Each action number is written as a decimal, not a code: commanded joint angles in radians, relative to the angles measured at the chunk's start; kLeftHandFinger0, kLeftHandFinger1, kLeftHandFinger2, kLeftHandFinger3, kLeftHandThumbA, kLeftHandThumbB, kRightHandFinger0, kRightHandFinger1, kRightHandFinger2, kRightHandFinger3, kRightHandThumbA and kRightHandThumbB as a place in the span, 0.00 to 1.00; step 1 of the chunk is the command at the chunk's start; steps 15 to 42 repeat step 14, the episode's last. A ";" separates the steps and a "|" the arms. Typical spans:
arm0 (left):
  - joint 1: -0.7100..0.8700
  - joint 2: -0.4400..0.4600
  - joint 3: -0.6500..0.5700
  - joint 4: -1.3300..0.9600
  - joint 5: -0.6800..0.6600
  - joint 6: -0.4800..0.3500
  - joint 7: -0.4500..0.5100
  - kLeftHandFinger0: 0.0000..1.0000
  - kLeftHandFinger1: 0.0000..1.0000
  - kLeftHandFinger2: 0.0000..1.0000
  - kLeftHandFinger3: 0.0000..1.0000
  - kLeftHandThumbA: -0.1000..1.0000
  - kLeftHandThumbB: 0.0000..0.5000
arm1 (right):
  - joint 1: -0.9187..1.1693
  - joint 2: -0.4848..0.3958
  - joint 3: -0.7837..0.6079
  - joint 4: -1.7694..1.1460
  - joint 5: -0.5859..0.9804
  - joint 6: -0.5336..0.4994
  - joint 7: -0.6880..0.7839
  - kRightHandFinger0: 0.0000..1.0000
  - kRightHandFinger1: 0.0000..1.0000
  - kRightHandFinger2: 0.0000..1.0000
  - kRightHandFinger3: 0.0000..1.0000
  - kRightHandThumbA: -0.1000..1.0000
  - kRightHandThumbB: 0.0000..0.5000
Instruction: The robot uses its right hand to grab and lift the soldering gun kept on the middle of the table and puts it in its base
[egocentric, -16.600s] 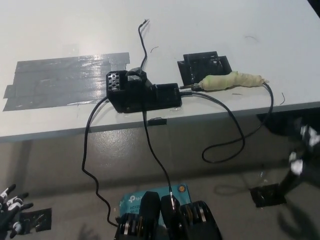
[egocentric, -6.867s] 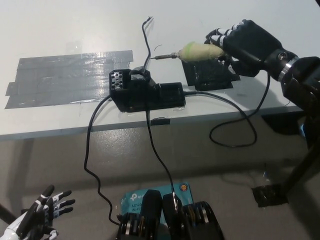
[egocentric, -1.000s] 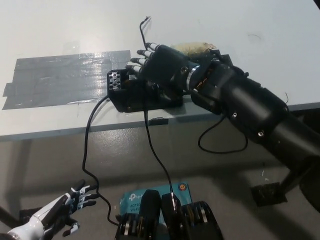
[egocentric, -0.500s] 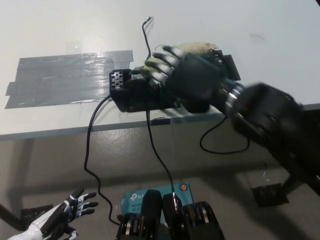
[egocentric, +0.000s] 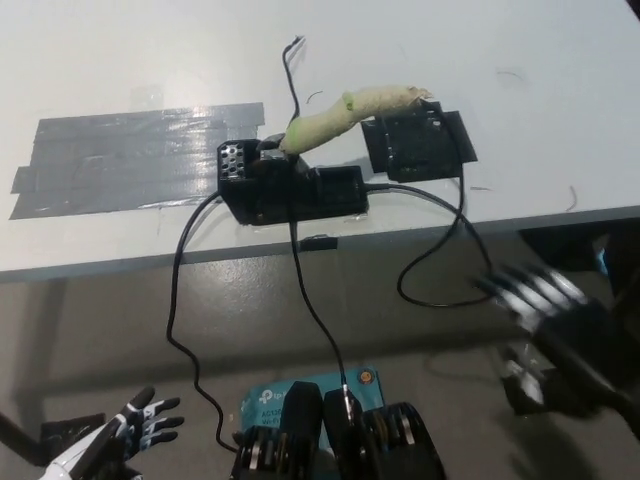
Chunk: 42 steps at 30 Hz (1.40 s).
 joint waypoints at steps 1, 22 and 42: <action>0.024 -0.008 0.069 -0.028 0.010 -0.038 0.072 0.97 1.00 1.00 1.00 1.00 0.46 | 0.126 0.110 -0.256 0.058 0.407 0.047 -0.176 1.00 1.00 1.00 1.00 0.40 0.51; 0.004 -0.017 0.126 0.014 -0.009 -0.061 0.088 0.95 1.00 1.00 1.00 1.00 0.40 | 0.082 0.279 -0.413 0.257 0.602 0.177 -0.073 1.00 1.00 1.00 1.00 0.28 0.34; 0.004 -0.017 0.126 0.014 -0.009 -0.061 0.088 0.95 1.00 1.00 1.00 1.00 0.40 | 0.082 0.279 -0.413 0.257 0.602 0.177 -0.073 1.00 1.00 1.00 1.00 0.28 0.34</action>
